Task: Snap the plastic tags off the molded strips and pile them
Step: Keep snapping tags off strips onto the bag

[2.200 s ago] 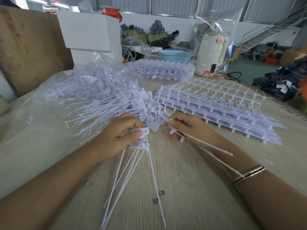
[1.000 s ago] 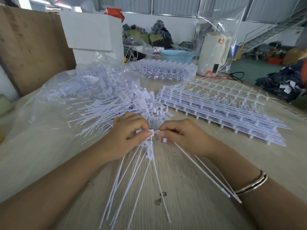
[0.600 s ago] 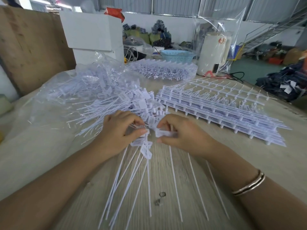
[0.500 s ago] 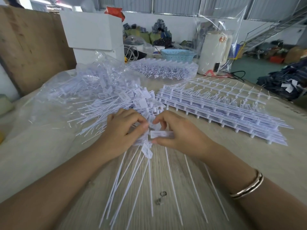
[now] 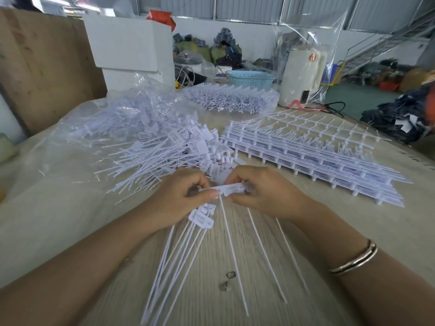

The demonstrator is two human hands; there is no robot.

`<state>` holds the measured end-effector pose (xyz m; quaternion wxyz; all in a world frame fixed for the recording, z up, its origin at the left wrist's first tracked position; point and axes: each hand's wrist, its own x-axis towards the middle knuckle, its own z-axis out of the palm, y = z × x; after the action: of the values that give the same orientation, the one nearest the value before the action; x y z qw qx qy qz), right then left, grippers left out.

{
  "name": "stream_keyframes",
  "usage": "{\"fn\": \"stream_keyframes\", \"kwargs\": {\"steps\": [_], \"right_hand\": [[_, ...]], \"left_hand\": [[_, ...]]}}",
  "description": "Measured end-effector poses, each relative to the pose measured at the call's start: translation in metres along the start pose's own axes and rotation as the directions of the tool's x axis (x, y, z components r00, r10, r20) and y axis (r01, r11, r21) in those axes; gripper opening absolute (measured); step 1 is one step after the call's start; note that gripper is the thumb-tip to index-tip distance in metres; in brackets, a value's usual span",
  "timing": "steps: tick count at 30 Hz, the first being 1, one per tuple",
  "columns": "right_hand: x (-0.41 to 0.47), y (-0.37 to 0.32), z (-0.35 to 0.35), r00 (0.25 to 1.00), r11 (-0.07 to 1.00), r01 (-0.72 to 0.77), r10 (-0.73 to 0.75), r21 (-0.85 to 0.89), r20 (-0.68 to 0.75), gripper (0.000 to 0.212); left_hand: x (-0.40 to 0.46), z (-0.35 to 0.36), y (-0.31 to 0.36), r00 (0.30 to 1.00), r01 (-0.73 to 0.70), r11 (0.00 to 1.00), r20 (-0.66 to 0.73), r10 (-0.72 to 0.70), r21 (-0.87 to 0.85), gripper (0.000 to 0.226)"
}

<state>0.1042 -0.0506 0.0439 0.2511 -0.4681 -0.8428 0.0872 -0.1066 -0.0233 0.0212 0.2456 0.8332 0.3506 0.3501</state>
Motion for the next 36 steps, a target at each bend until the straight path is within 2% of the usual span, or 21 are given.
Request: {"fn": "stream_keyframes", "kwargs": {"steps": [3, 8, 11, 13, 17, 18, 20, 24, 26, 29, 32, 36], "right_hand": [[0.002, 0.001, 0.002, 1.0, 1.0, -0.01, 0.01, -0.015, -0.015, 0.022], [0.0, -0.003, 0.005, 0.998, 0.979, -0.064, 0.058, 0.191, 0.034, 0.02], [0.0, -0.005, 0.004, 0.995, 0.957, -0.078, 0.057, 0.281, 0.081, 0.016], [0.001, -0.007, 0.005, 0.992, 0.917, -0.11, 0.079, 0.383, 0.094, 0.016], [0.0, 0.005, 0.0, 0.964, 0.783, -0.234, 0.266, 0.576, 0.031, 0.014], [-0.001, 0.009, -0.001, 0.963, 0.798, -0.237, 0.266, 0.554, 0.028, 0.01], [-0.003, 0.012, 0.002, 0.978, 0.886, -0.204, 0.206, 0.417, 0.041, 0.002], [0.002, 0.001, 0.013, 0.998, 0.966, -0.069, 0.069, 0.248, 0.011, 0.023], [0.005, -0.004, 0.013, 0.998, 0.978, -0.051, 0.058, 0.201, -0.029, 0.033], [0.005, -0.013, 0.014, 0.998, 0.992, 0.014, -0.006, 0.129, -0.063, 0.041], [0.006, -0.021, 0.015, 0.996, 0.987, 0.073, -0.064, 0.146, -0.064, 0.037], [0.001, -0.012, -0.002, 0.996, 0.97, 0.093, -0.088, 0.223, -0.029, 0.022]], "left_hand": [[0.001, -0.003, 0.001, 1.0, -0.03, 0.999, 0.0, 0.03, 0.023, 0.02], [0.0, -0.008, 0.002, 0.994, -0.111, 0.981, 0.019, 0.11, 0.158, 0.035], [0.0, -0.008, 0.003, 0.993, -0.119, 0.984, 0.007, 0.119, 0.135, 0.036], [0.001, -0.008, 0.003, 0.993, -0.117, 0.987, -0.016, 0.119, 0.114, 0.035], [-0.001, -0.012, -0.001, 0.995, -0.098, 0.995, -0.011, 0.098, 0.011, 0.022], [-0.002, -0.014, -0.003, 0.997, -0.079, 0.997, -0.009, 0.079, -0.008, 0.021], [-0.002, -0.016, -0.006, 0.999, -0.032, 0.998, -0.018, 0.033, 0.062, 0.023], [0.0, -0.014, -0.001, 0.999, 0.032, 0.978, -0.015, -0.03, 0.205, 0.026], [0.0, -0.012, 0.001, 0.998, 0.031, 0.982, -0.057, -0.02, 0.188, 0.024], [0.001, -0.006, 0.005, 0.995, 0.075, 0.995, -0.074, -0.07, 0.072, 0.04], [0.001, 0.003, 0.007, 0.999, 0.027, 0.994, -0.025, -0.025, 0.104, 0.038], [0.001, 0.001, 0.002, 0.999, 0.012, 1.0, -0.031, -0.012, -0.015, 0.028]]}}
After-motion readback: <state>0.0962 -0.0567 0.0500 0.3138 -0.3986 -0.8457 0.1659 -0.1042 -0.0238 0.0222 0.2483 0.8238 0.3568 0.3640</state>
